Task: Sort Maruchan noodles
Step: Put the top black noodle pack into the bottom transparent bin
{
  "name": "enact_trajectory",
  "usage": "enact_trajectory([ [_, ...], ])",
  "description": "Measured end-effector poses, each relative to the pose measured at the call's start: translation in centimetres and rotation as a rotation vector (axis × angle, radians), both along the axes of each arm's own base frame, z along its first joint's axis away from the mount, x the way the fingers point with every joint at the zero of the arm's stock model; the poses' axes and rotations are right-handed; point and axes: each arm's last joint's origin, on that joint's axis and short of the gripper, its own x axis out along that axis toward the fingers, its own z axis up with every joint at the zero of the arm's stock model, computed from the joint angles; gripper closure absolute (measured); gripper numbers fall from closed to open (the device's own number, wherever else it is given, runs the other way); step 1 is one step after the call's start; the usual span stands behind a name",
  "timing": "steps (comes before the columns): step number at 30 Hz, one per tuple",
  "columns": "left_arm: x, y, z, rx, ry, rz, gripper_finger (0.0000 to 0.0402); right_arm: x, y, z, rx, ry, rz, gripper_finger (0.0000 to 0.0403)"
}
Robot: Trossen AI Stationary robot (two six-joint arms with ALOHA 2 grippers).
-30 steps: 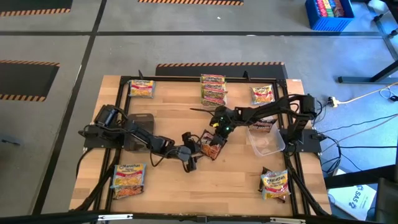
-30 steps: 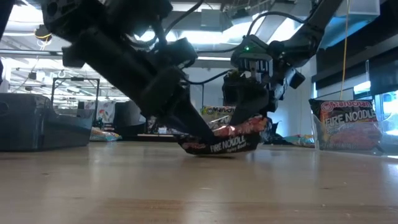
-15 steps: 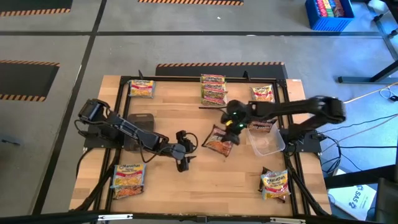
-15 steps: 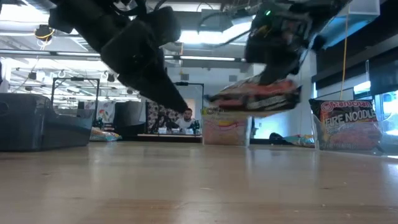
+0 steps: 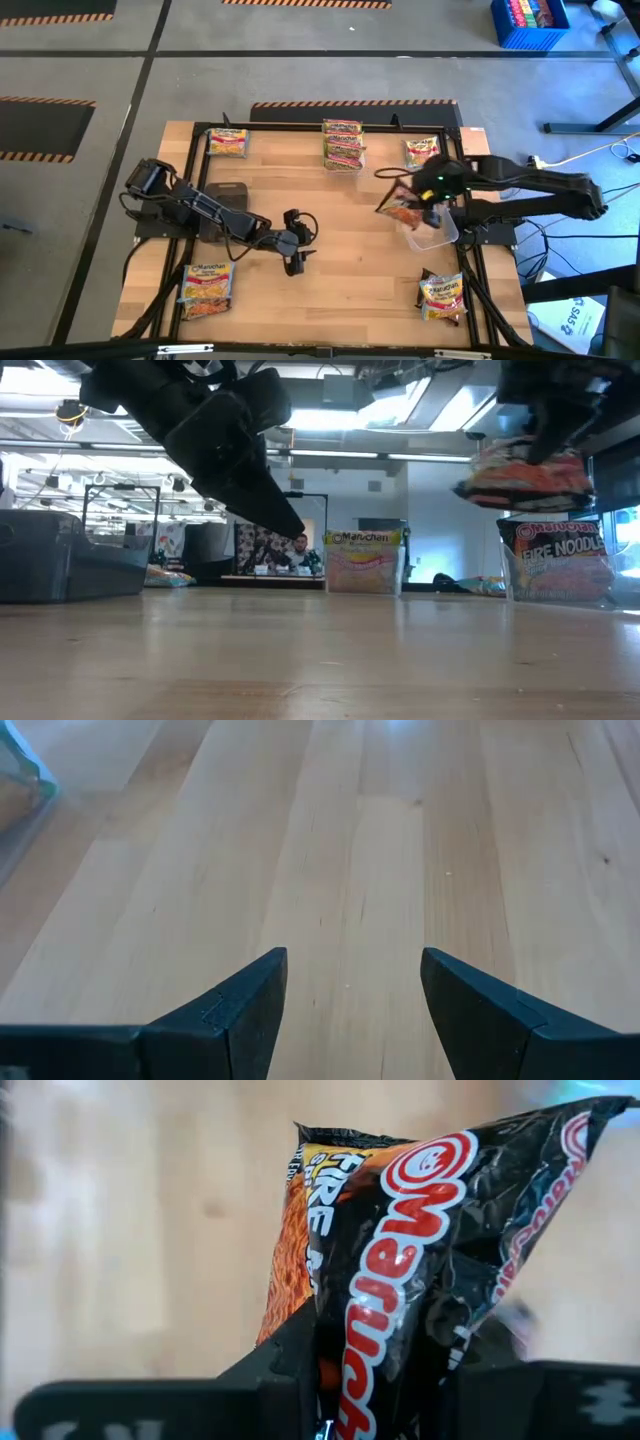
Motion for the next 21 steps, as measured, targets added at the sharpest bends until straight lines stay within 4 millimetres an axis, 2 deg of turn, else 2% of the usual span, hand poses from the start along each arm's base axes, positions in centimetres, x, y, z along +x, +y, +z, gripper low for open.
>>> enact_trajectory([
  [3,0.0,0.1,0.0,0.0,-0.001,0.002,0.0175,-2.1,0.1,0.2,-0.094,0.053,-0.006,0.0308],
  [6,0.1,0.3,0.0,-0.001,-0.002,0.01,0.0175,-3.3,0.1,0.1,-0.167,0.118,0.006,0.0308],
  [14,0.2,0.4,0.0,0.0,-0.002,0.014,0.0175,-4.6,0.2,-0.6,-0.228,0.284,0.066,0.0308],
  [21,0.3,1.1,0.1,0.005,-0.005,0.04,0.0175,-4.5,0.2,-1.2,-0.234,0.298,0.089,0.0308],
])
